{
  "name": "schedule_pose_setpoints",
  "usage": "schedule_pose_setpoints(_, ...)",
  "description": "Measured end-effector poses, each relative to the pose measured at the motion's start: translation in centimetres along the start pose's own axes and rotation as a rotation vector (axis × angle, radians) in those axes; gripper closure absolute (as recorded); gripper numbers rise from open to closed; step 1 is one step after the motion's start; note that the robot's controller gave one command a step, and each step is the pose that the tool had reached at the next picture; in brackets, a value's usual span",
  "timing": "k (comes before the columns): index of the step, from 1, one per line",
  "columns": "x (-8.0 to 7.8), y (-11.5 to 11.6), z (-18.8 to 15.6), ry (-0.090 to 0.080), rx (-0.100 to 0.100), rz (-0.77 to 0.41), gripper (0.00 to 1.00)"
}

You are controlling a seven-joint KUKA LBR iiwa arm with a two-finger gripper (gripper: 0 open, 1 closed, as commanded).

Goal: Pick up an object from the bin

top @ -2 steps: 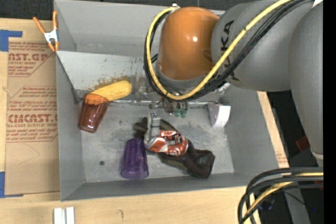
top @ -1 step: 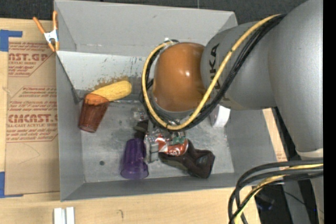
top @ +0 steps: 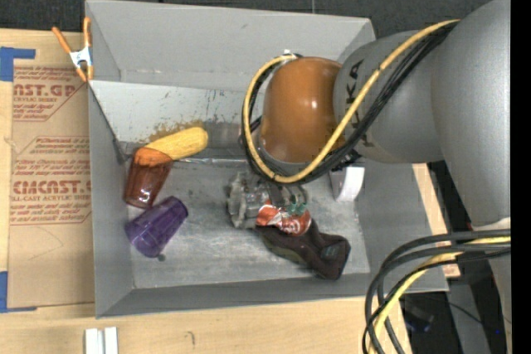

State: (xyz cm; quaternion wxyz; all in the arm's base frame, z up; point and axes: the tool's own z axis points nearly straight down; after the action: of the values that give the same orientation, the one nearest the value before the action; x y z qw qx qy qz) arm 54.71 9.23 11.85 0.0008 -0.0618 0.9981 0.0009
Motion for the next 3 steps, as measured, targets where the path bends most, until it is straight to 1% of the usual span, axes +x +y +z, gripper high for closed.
schedule_pose_setpoints(1,0.0,0.0,0.0,0.0,0.0,0.0,0.0)
schedule_pose_setpoints(2,0.0,0.0,0.0,0.0,0.0,0.0,0.0)
schedule_pose_setpoints(3,-1.0,0.6,-4.3,0.006,0.001,-0.059,0.0)
